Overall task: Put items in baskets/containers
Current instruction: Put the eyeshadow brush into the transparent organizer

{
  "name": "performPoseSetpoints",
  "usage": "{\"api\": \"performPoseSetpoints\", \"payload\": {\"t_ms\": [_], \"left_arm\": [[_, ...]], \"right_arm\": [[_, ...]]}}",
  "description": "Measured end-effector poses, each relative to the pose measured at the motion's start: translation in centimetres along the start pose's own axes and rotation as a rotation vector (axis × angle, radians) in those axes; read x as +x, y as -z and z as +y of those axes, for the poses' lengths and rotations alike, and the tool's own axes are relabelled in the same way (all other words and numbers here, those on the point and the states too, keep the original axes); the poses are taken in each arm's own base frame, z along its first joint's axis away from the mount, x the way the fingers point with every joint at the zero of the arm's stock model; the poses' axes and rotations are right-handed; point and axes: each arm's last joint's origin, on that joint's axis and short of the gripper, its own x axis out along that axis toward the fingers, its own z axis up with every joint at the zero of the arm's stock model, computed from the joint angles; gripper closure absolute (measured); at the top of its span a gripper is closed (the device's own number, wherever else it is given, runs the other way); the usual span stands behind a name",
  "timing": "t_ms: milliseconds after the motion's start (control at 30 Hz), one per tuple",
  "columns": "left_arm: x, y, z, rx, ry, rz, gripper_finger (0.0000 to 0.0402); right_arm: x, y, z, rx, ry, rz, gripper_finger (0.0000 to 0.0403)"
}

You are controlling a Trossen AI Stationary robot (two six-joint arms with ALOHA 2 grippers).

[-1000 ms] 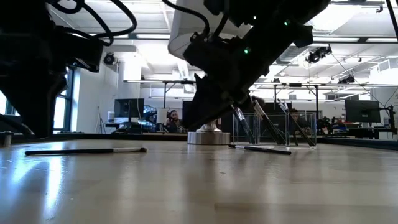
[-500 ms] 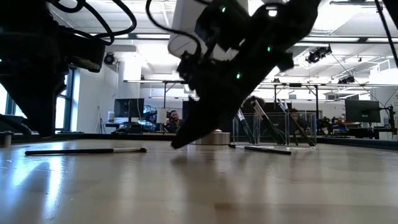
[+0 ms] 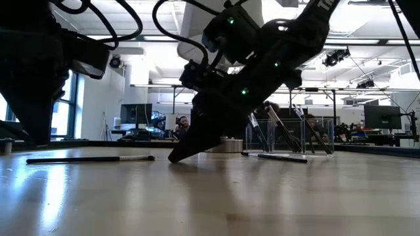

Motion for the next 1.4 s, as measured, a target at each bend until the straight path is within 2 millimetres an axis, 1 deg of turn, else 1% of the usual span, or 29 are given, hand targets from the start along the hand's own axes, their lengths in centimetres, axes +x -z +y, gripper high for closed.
{"api": "performPoseSetpoints", "payload": {"t_ms": [133, 267, 400, 467, 533, 700, 767, 967, 1100, 1200, 1300, 1400], "left_arm": [[0.1, -0.4, 0.2, -0.021, 0.001, 0.01, 0.0296], [0.1, -0.7, 0.4, -0.031, 0.0, 0.007, 0.0296], [0.1, -0.7, 0.3, -0.031, 0.004, 0.006, 0.0296], [0.1, -0.7, 0.3, -0.032, 0.003, 0.007, 0.0296], [0.1, -0.6, 0.3, -0.032, -0.001, 0.009, 0.0296], [0.1, -0.6, 0.4, -0.032, -0.002, 0.008, 0.0296], [0.1, -0.6, 0.4, -0.032, -0.002, 0.008, 0.0296], [0.1, -0.6, 0.4, -0.05, -0.001, 0.008, 0.0296], [0.1, -0.6, 0.3, -0.056, 0.002, 0.011, 0.0296], [0.1, -0.6, 0.3, -0.062, 0.006, 0.016, 0.0296], [0.1, -0.6, 0.3, -0.075, 0.009, 0.024, 0.0296], [0.1, -0.6, 0.3, -0.077, 0.012, 0.03, 0.0296]], "right_arm": [[0.6, 0.3, -0.5, 0.037, -0.05, -0.012, 0.028], [1.4, -0.2, -0.3, 0.022, -0.067, -0.023, 0.026], [1.9, -0.5, -0.3, 0.018, -0.004, -0.013, 0.0238], [1.9, -0.5, -0.6, 0.013, 0.036, 0.002, 0.0232], [1.9, -0.5, -0.9, -0.012, 0.038, 0.003, 0.0231], [2.2, -0.6, -1.6, -0.108, 0.037, -0.023, 0.0235], [2.4, -0.6, -1.9, -0.122, 0.028, -0.033, 0.0238], [3.4, 0.4, -2.1, -0.09, 0.001, -0.019, 0.0258], [3.5, 0.2, -1.9, -0.099, 0.033, -0.054, 0.0272], [3.5, 0.2, -2.1, -0.094, 0.063, -0.067, 0.0273], [3.5, 0.2, -2.3, -0.026, 0.06, -0.061, 0.0272], [3.5, 0.3, -2.3, -0.014, 0.077, -0.056, 0.0272]]}}
